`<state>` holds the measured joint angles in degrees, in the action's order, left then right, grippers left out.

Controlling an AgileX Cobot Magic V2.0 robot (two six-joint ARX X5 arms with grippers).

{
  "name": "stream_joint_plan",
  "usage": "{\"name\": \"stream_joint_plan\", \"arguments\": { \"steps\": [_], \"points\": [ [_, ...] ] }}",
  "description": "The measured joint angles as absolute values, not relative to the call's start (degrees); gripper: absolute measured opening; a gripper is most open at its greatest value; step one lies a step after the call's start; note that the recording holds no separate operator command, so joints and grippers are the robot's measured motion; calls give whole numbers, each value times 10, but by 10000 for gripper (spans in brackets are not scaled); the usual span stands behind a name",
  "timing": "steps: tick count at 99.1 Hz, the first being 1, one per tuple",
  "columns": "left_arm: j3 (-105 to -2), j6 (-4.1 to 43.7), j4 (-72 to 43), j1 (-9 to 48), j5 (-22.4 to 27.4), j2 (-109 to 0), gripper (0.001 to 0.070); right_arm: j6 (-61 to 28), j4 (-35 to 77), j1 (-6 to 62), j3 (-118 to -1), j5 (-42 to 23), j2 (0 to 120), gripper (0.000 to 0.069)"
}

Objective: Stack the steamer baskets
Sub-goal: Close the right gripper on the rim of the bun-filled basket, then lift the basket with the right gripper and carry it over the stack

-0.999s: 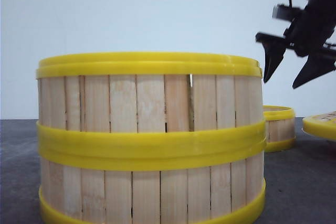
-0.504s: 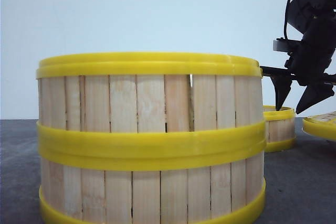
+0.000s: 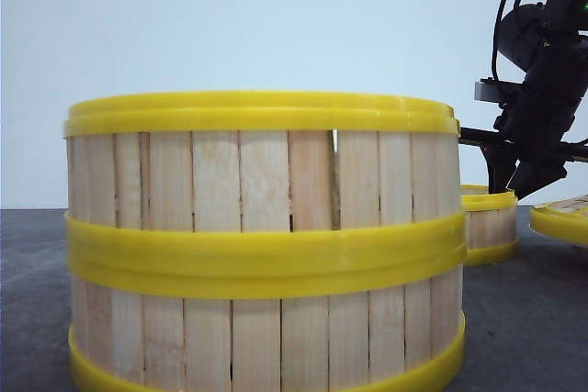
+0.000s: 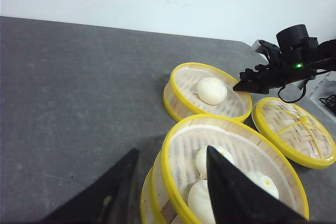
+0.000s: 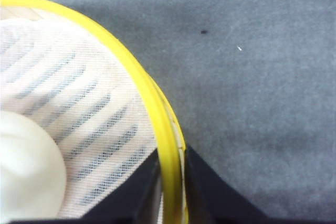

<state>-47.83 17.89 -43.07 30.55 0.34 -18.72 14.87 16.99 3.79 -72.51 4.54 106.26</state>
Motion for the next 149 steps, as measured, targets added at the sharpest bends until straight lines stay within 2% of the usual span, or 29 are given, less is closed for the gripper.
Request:
{"name": "stream_joint_plan", "arguments": {
  "steps": [10,54,68,91,124,149],
  "points": [
    [-478,179,-431,305,3,-187,229,148,170,38,-725,38,1063,35],
    [-478,179,-431,305,3,-187,229,170,181,37,-745,28,1053,34],
    [-478,176,-431,305,3,-187,229,170,190,36,-755,31,996,34],
    [-478,169,-431,305,3,-187,229,162,243,39,-764,84,857,34],
    [-478,155,-431,305,3,-187,229,98,386,103,-764,156,685,34],
    [-478,147,-431,305,3,-187,229,71,456,178,-765,174,672,34]
  ]
}}
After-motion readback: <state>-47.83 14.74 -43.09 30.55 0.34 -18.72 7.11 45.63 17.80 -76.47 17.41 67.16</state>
